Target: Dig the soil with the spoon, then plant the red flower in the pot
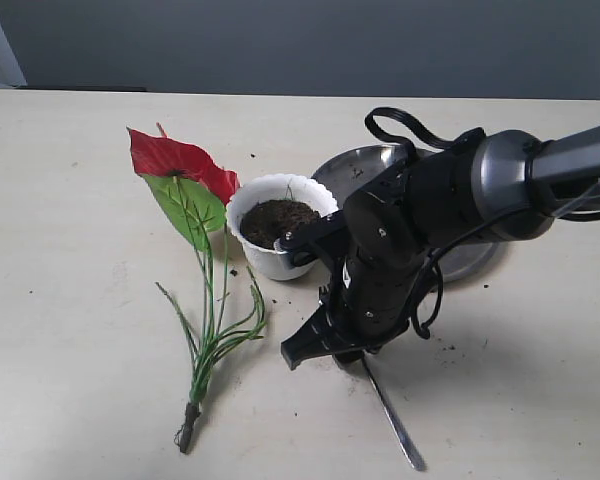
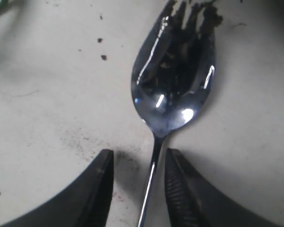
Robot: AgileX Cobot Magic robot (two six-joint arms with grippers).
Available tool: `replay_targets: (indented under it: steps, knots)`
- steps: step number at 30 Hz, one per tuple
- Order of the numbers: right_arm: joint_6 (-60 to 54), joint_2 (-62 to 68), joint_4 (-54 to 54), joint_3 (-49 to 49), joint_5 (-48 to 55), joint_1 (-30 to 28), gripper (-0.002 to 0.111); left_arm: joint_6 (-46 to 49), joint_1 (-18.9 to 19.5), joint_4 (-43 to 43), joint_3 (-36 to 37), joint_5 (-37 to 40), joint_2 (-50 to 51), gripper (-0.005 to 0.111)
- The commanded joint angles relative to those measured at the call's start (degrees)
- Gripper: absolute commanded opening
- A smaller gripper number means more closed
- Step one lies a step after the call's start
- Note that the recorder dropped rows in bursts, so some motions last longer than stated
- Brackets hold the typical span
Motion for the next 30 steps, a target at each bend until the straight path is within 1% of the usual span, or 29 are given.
replay_targets:
  steps: [1,8,11,24,28,29,30]
  knots:
    - [-0.09,-1.67,-0.54,0.16,2.45,0.03,0.036,-0.22,-0.16,0.34,0.02,0.04,-0.3,0.0]
    - [-0.09,-9.66,-0.54,0.16,3.52,0.03,0.036,-0.22,-0.16,0.34,0.02,0.04,-0.3,0.0]
    - [0.69,-10.65,-0.54,0.16,3.52,0.03,0.036,-0.22,-0.16,0.34,0.02,0.04,-0.3,0.0]
    - [0.7,0.11,-0.54,0.16,0.48,0.03,0.036,-0.22,-0.16,0.34,0.02,0.04,-0.3,0.0]
    - [0.7,0.85,-0.54,0.16,0.27,0.03,0.035,-0.22,-0.16,0.34,0.02,0.04,-0.3,0.0]
    - [0.7,0.85,-0.54,0.16,0.27,0.03,0.035,-0.22,-0.16,0.34,0.02,0.04,-0.3,0.0]
    - [0.7,1.0,-0.54,0.16,0.38,0.03,0.032,-0.22,-0.16,0.34,0.02,0.04,-0.3,0.0]
